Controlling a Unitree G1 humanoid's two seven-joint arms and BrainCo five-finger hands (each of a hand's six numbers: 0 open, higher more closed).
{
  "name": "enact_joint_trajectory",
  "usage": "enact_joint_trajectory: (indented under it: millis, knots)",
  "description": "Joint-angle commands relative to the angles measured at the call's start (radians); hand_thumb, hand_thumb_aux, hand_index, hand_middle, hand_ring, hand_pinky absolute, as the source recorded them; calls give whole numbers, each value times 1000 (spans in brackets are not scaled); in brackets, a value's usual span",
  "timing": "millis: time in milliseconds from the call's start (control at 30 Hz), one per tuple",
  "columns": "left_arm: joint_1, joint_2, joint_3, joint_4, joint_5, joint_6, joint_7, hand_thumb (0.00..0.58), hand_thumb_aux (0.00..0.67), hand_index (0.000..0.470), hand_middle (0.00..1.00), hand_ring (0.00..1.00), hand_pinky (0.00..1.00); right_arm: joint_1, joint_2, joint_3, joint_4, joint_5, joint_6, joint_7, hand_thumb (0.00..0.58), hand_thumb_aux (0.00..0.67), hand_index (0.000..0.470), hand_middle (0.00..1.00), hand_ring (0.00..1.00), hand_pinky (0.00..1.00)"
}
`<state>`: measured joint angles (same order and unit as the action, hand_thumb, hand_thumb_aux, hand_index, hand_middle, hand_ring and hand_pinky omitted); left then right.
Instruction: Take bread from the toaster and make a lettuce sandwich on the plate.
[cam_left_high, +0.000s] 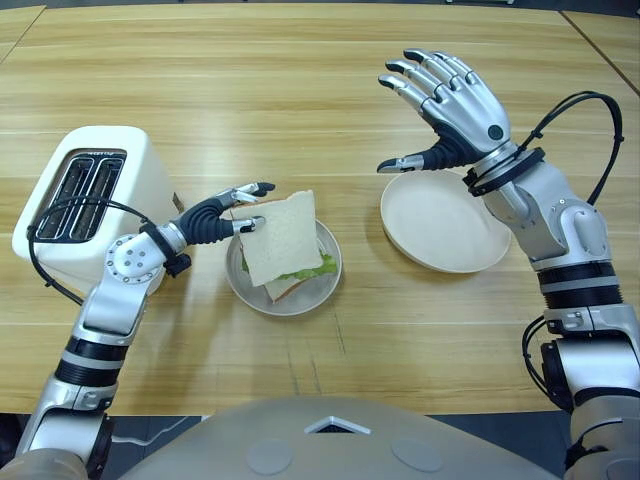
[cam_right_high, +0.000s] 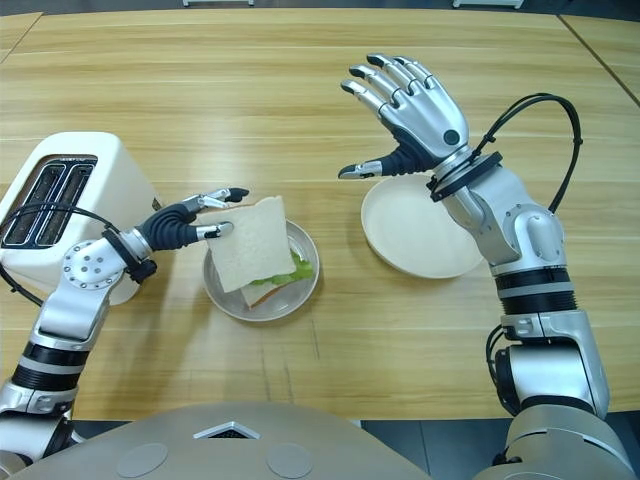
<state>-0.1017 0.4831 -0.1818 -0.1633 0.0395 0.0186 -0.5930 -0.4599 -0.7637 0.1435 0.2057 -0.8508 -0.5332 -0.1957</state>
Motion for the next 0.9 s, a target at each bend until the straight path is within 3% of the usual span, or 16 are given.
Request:
enact_joint_trajectory:
  millis: [33, 200, 233, 267, 300, 633, 733, 800, 833, 867, 900]
  knots:
    - [-13, -39, -31, 119, 33, -34, 26, 580, 670, 470, 0, 0, 0, 16, 10, 12, -17, 5, 7, 6, 0, 0, 0, 0, 0, 0]
    - [3, -63, -62, 202, 84, -73, 60, 580, 670, 470, 0, 0, 0, 23, 18, 21, -27, 8, 6, 9, 0, 0, 0, 0, 0, 0]
    - [8, -61, -66, 197, 97, -73, 66, 549, 515, 361, 0, 0, 0, 23, 18, 22, -26, 9, 5, 10, 0, 0, 0, 0, 0, 0]
    - [16, -56, -69, 181, 107, -70, 69, 307, 210, 147, 0, 0, 0, 23, 17, 21, -26, 10, 4, 10, 0, 0, 0, 0, 0, 0]
    - [24, -47, -72, 160, 121, -68, 71, 0, 0, 0, 0, 0, 0, 25, 15, 20, -27, 11, 3, 10, 0, 0, 0, 0, 0, 0]
    - [86, 5, 31, -160, 301, 5, 182, 0, 0, 0, 0, 0, 0, 31, 1, 14, -35, 17, -10, 20, 0, 0, 0, 0, 0, 0]
    - [80, -7, 130, -275, 337, 18, 263, 0, 0, 0, 0, 0, 0, 39, -7, 11, -48, 25, -14, 34, 0, 0, 0, 0, 0, 0]
    - [99, -26, 223, -399, 236, 11, 267, 0, 0, 0, 0, 0, 0, 73, -14, 16, -66, 128, -36, 123, 0, 0, 0, 0, 0, 0]
    - [127, -21, 253, -454, 171, 4, 241, 539, 491, 345, 278, 278, 278, 105, -22, 29, -82, 209, -46, 202, 0, 0, 0, 0, 0, 0]
    - [184, -2, 273, -503, 75, 2, 183, 580, 670, 470, 957, 957, 957, 162, -37, 61, -118, 334, -40, 322, 62, 37, 26, 0, 0, 0]
    - [241, 23, 284, -530, 1, -5, 124, 580, 670, 470, 1000, 1000, 1000, 218, -54, 89, -163, 444, -27, 428, 559, 544, 382, 867, 867, 867]
